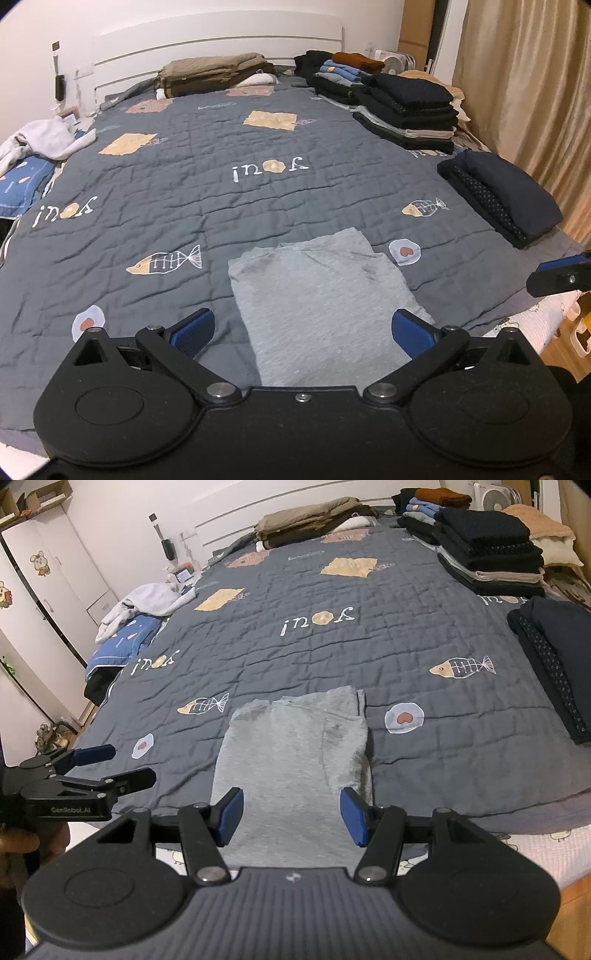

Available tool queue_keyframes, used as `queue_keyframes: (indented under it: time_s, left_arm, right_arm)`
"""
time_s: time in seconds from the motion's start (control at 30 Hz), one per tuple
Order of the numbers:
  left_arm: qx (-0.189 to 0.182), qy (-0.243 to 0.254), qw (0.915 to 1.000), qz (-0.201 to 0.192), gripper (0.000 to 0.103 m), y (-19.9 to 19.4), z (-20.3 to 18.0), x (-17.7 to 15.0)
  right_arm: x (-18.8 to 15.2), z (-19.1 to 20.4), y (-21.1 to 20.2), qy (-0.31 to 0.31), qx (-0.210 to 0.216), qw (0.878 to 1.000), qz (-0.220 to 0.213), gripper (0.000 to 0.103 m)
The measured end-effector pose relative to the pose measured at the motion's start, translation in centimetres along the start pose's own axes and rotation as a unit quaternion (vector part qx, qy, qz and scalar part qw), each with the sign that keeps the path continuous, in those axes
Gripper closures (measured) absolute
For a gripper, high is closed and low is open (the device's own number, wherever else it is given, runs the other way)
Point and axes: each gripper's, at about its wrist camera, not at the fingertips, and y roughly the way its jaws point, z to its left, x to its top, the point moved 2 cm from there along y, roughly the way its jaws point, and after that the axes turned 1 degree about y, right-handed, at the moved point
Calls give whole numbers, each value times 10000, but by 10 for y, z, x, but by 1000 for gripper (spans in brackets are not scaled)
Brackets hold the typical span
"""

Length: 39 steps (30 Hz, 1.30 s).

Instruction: Fold clothes

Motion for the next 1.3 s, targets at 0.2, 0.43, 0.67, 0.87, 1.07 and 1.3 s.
queue_keyframes:
  time_s: [0.2, 0.43, 0.67, 0.87, 1.07, 1.3]
  left_arm:
    - [-12, 60, 10000, 16, 0, 13, -10, 1]
    - [-11, -100, 9998, 166, 0, 38, -14, -3]
    - [-17, -163, 9991, 382, 0, 56, -10, 10]
    - [66, 234, 9980, 590, 0, 70, -11, 19]
    - [34, 183, 9971, 743, 0, 86, -2, 18]
    - [-197, 100, 9977, 649, 0, 92, 10, 18]
  right_arm:
    - [-2, -12, 5, 23, 20, 10000, 72, 46]
    - [-3, -26, 17, 20, 152, 9997, 197, 46]
    - [-2, -42, 27, 75, 242, 9992, 315, 46]
    - [-1, -56, 41, 213, 296, 9987, 362, 46]
    - [-3, -62, 56, 376, 330, 9978, 437, 46]
    - [-8, -59, 69, 410, 315, 9973, 528, 46]
